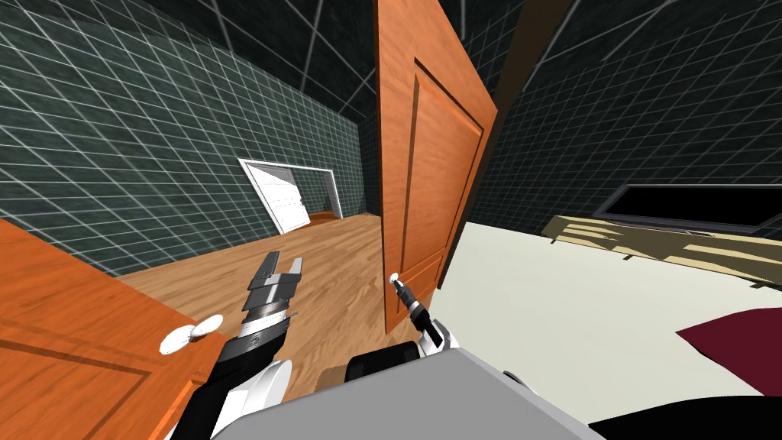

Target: Push the door open

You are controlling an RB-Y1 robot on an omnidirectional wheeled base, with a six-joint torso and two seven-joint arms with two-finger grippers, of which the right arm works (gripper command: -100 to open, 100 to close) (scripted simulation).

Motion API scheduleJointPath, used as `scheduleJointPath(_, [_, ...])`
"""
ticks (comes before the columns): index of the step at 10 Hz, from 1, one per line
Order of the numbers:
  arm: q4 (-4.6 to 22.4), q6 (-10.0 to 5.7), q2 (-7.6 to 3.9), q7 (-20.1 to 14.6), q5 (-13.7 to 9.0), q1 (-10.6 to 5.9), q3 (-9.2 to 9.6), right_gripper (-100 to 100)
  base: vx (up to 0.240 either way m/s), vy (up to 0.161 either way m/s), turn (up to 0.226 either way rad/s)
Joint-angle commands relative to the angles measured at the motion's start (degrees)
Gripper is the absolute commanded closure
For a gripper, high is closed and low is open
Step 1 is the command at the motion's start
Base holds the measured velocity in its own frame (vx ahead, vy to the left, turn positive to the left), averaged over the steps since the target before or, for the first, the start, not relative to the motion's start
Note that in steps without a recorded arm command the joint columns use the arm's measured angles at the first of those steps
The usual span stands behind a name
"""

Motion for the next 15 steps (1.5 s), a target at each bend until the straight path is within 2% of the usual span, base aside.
scheduleJointPath(1, [0.26,-0.18,-0.18,-2.17,-0.66,-0.40,-0.14,100,0.039,0.026,-0.028])
scheduleJointPath(7, [1.16,-0.14,0.20,-11.22,-3.73,-1.35,1.68,100,0.038,0.023,-0.050])
scheduleJointPath(8, [1.16,-0.14,0.20,-11.62,-3.73,-1.35,1.68,100,0.033,0.020,-0.023])
scheduleJointPath(12, [1.87,-0.10,0.51,-18.34,-6.16,-2.11,3.12,100,0.041,0.025,-0.053])
scheduleJointPath(13, [1.87,-0.10,0.51,-18.75,-6.16,-2.11,3.12,100,0.031,0.018,-0.032])
scheduleJointPath(15, [2.35,-0.08,0.72,-22.45,-7.79,-2.62,4.09,100,0.034,0.028,-0.072])
